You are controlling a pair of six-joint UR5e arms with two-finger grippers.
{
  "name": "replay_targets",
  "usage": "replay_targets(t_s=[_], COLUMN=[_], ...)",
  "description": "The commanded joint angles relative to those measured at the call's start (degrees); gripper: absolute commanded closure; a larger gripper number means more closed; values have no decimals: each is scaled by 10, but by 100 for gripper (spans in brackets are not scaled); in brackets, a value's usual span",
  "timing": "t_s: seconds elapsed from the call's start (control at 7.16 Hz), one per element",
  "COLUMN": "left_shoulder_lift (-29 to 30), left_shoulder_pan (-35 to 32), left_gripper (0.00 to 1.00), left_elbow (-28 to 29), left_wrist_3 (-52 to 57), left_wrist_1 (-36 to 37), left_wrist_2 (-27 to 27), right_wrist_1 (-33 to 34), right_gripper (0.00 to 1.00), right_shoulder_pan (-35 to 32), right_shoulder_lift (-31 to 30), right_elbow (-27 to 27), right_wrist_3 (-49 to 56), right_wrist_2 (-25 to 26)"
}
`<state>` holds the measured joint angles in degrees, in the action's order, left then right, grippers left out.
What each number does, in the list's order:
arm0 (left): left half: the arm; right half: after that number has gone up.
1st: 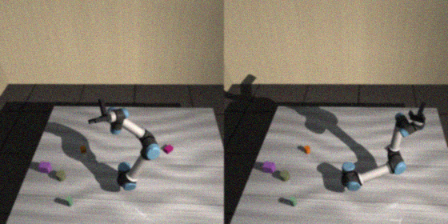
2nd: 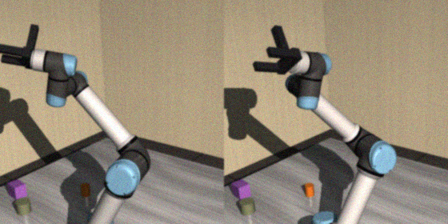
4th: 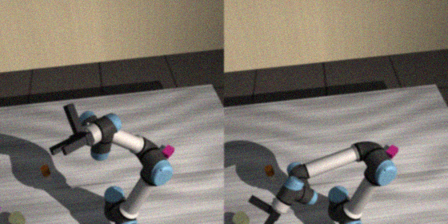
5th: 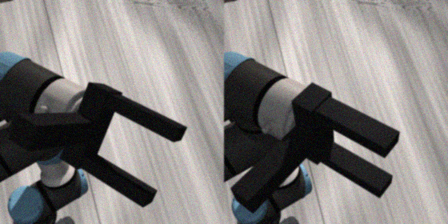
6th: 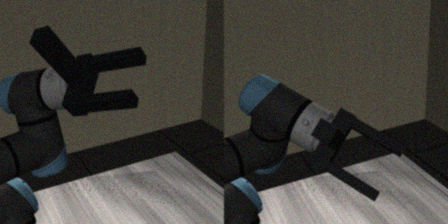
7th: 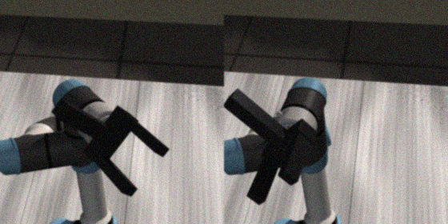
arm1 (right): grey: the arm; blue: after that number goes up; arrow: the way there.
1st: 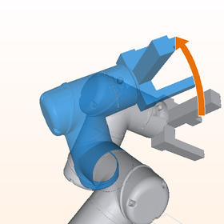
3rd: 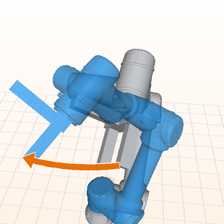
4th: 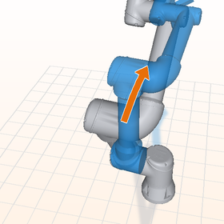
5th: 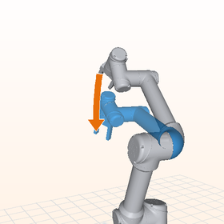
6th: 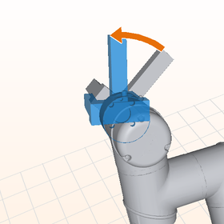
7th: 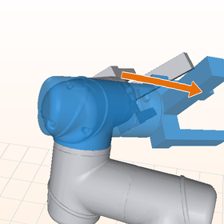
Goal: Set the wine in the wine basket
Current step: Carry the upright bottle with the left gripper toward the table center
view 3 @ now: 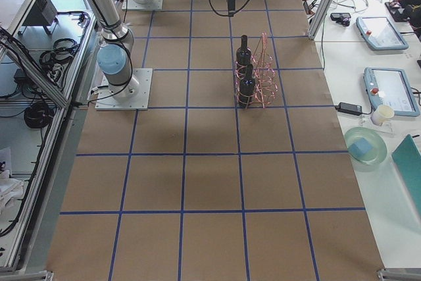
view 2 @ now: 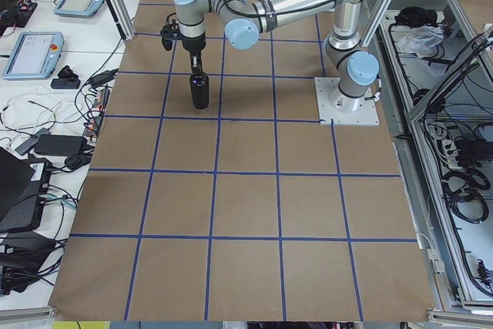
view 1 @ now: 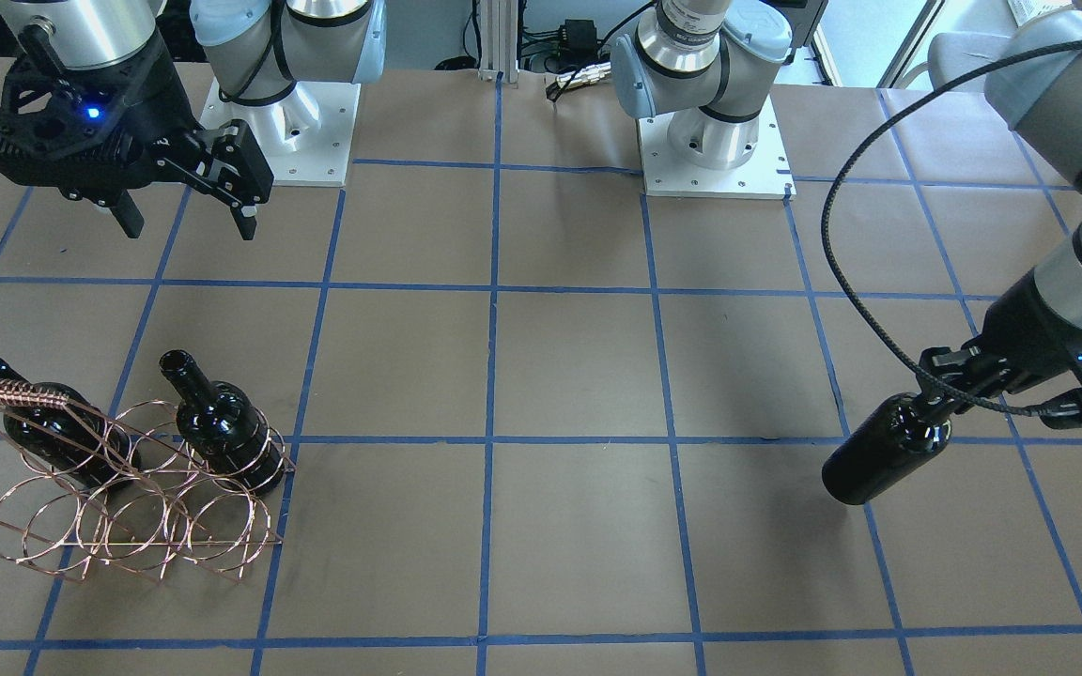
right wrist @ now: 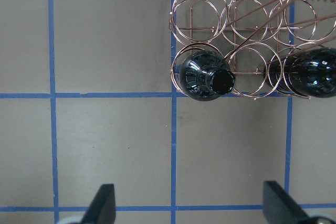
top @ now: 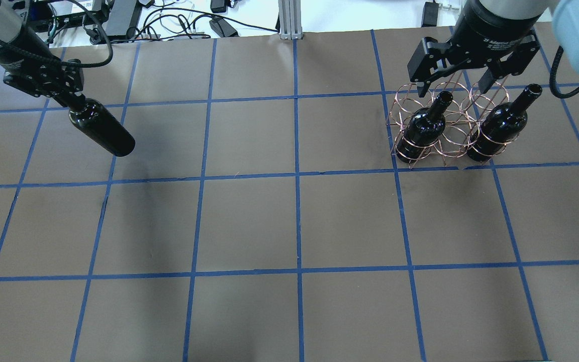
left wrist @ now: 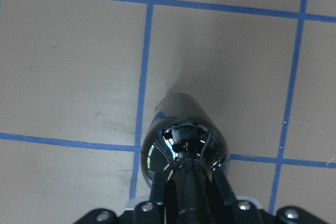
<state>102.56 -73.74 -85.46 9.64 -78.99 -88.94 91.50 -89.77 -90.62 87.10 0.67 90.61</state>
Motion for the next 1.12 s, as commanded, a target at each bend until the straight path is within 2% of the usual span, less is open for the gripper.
replay_targets(t_s=[0.0,0.42,0.7,0.98], left_shoulder_lift=[-32,-80,-93,-110], left_shoulder_pan=[-71,-181,-253,-321], left_gripper=[100,100,100,100], left_elbow=[-18,-92,-105,-145], left_wrist_3=[-76,-189,-270,-316], left_wrist_1=[-4,5,3,11], left_wrist_2=[0,-4,-4,-3], right_wrist_1=[0,0,1,1], right_gripper=[0,0,0,0], right_shoulder_pan=[0,0,0,0], right_shoulder_lift=[0,0,0,0], right_elbow=[0,0,0,0], right_wrist_3=[-1,-1,-1,-1], right_wrist_2=[0,0,-1,-1])
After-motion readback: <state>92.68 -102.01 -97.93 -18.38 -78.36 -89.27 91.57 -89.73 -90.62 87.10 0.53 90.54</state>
